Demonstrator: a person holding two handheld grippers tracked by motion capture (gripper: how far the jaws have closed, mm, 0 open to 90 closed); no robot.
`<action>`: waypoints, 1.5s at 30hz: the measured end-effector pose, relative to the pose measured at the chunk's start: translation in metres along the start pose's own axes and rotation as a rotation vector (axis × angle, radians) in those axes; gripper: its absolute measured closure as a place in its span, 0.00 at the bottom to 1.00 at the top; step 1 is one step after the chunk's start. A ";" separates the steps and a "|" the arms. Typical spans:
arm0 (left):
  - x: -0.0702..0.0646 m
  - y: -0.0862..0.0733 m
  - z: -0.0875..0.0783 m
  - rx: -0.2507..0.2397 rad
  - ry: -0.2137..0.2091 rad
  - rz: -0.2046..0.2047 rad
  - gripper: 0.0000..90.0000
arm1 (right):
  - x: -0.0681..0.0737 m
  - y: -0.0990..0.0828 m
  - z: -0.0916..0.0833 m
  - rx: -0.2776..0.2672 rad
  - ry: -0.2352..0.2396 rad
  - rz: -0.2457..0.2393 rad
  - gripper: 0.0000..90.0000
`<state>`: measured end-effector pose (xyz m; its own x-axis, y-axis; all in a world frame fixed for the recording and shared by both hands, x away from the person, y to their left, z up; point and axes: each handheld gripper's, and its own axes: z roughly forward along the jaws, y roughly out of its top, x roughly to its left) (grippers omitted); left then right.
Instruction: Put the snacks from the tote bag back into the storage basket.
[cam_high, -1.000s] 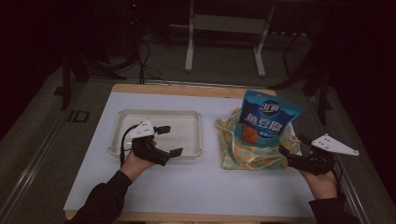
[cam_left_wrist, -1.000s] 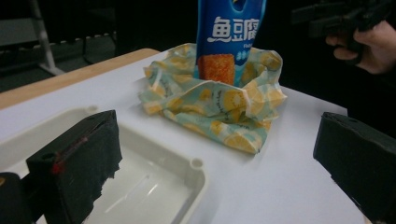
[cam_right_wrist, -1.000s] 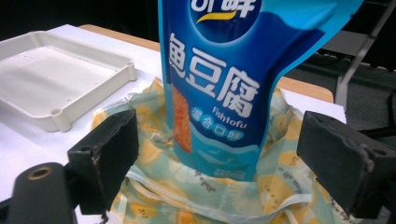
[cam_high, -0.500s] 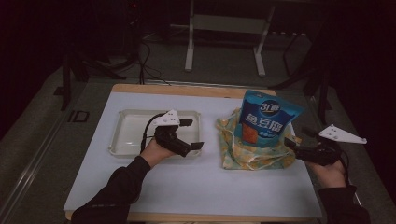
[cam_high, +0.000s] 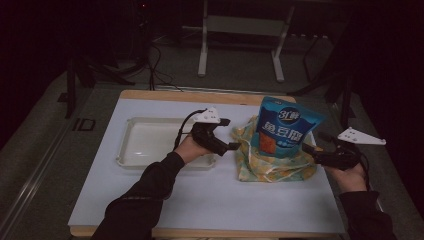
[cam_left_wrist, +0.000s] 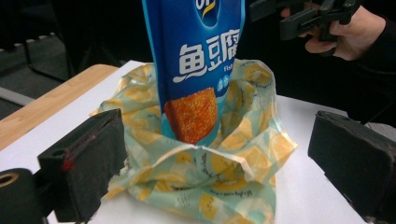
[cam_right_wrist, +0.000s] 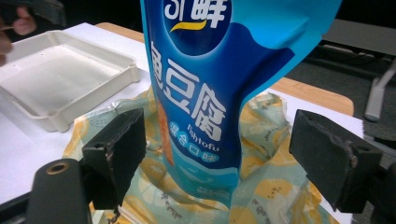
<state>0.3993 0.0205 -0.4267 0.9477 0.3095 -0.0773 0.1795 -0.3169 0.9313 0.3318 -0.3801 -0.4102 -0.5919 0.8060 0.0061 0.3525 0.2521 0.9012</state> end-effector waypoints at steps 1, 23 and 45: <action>0.001 0.001 0.003 0.004 -0.003 0.001 0.05 | -0.001 0.000 0.001 -0.001 0.005 -0.007 0.21; 0.037 0.033 0.072 0.037 -0.027 -0.025 0.17 | -0.018 0.009 0.032 -0.009 0.069 0.026 0.24; 0.034 0.040 0.114 0.087 -0.071 -0.012 0.35 | -0.024 0.007 0.054 0.036 0.086 0.019 0.53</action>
<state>0.4687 -0.0843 -0.4322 0.9611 0.2505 -0.1159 0.2100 -0.3909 0.8962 0.3873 -0.3692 -0.4274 -0.6442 0.7623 0.0619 0.3891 0.2570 0.8846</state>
